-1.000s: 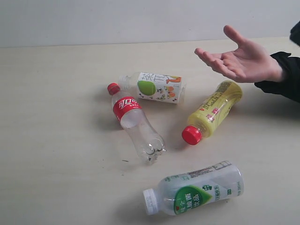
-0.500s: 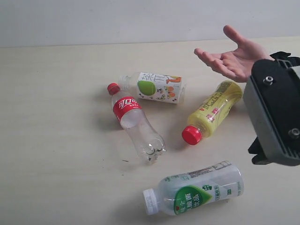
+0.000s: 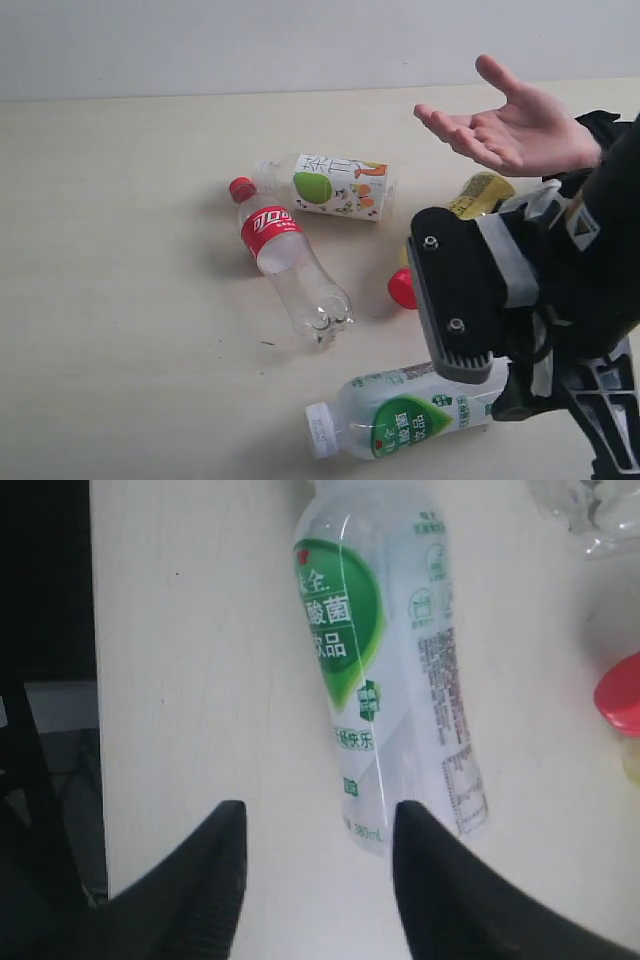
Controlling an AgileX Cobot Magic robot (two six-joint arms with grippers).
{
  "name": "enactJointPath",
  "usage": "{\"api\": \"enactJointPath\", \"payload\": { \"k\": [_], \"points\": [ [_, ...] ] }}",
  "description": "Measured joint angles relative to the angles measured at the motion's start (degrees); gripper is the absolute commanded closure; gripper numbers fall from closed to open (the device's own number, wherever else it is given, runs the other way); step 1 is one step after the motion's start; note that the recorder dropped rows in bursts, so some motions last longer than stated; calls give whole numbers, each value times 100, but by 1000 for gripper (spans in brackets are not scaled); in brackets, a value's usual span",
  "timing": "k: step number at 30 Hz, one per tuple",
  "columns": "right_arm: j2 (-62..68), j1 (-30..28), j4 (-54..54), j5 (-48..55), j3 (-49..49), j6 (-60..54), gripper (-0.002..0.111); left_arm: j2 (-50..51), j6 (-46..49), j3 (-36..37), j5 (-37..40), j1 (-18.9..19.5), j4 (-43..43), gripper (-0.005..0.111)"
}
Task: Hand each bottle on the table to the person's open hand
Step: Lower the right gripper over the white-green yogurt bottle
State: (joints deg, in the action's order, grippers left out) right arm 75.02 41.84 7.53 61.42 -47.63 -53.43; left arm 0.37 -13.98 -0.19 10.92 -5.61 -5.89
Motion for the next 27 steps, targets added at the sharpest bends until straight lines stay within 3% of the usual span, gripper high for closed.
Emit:
{"api": "enactJointPath", "payload": {
  "k": [4,27],
  "points": [
    [247,10,-13,-202,0,246,41,0,0,0,0,0,0,107],
    [1190,10,-35,-863,17,460,26,0,0,0,0,0,0,107]
  ]
}}
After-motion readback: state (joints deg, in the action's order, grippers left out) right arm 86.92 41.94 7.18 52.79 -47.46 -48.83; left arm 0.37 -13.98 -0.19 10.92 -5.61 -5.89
